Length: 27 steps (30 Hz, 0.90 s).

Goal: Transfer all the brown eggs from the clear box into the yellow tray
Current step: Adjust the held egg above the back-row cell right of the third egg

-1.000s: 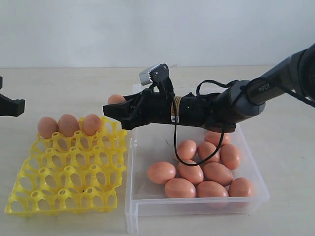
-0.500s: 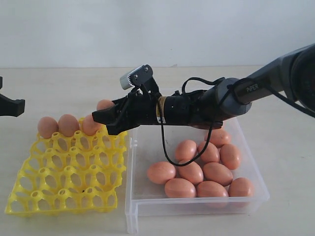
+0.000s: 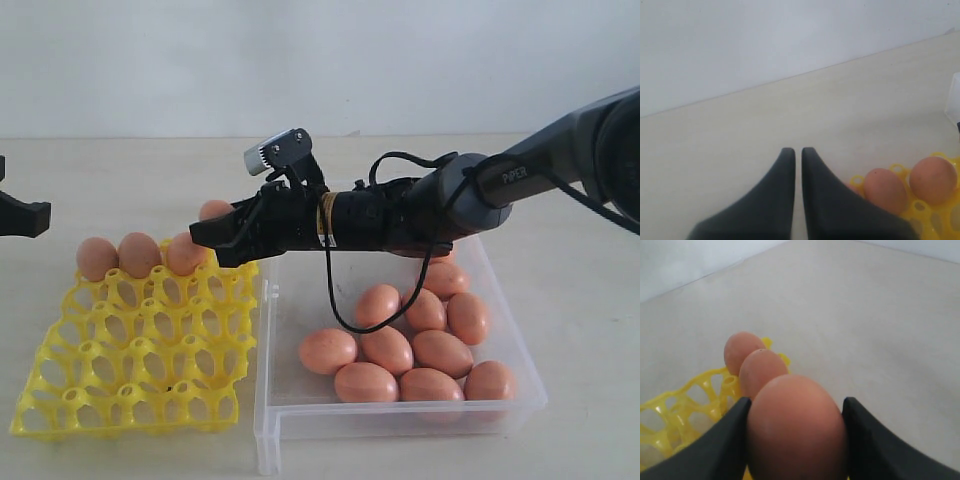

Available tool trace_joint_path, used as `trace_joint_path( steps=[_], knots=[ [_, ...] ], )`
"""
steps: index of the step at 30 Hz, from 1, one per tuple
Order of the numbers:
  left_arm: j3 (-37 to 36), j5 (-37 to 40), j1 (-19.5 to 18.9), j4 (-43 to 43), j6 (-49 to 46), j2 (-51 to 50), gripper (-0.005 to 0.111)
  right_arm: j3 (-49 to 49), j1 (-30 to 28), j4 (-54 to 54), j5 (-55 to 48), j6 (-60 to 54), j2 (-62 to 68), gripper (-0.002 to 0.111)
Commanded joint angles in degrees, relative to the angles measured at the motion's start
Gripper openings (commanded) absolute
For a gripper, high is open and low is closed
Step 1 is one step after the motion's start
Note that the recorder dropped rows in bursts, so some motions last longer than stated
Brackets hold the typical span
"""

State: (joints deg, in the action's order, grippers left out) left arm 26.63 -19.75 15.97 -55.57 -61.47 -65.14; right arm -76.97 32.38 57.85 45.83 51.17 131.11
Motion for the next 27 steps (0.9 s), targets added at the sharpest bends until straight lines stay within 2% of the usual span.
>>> trace_joint_path(
  steps=[1, 27],
  knots=[
    [-0.26, -0.12, -0.11, -0.52, 0.14, 0.17, 0.004, 0.33, 0.05, 1.57, -3.32, 1.20, 0.34, 0.000],
    [-0.26, -0.01, -0.11, -0.52, 0.14, 0.17, 0.004, 0.33, 0.15, 4.30, -5.74, 2.34, 0.34, 0.000]
  ],
)
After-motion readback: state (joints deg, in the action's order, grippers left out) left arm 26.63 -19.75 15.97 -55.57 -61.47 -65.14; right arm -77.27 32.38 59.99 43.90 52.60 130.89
